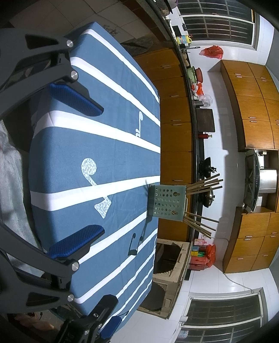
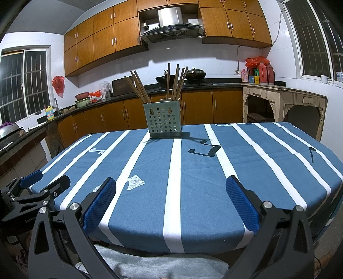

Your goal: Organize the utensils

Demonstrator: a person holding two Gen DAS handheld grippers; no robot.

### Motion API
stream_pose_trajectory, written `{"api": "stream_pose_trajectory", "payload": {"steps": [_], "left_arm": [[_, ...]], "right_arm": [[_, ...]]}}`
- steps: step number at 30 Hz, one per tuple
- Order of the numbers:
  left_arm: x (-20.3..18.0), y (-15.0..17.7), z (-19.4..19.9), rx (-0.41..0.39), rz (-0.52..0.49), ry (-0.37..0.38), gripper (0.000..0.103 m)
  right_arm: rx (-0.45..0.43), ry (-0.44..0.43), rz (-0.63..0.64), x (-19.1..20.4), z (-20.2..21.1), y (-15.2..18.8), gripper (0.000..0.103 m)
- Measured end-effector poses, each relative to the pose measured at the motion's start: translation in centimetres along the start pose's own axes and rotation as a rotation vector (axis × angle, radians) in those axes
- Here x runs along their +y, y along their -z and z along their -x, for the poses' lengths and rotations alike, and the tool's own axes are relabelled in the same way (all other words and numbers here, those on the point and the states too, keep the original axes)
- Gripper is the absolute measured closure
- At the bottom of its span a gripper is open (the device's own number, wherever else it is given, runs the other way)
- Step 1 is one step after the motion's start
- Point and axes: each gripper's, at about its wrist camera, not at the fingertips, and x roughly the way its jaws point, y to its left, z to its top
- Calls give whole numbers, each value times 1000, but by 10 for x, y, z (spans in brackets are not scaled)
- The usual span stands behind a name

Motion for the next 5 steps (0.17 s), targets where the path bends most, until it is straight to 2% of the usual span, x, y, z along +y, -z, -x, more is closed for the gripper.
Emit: {"api": "stream_pose_trajectory", "payload": {"steps": [5], "left_arm": [[-1,0,0,-1,-2,1,4]], "right_arm": [[0,0,0,0,0,0,2]]}}
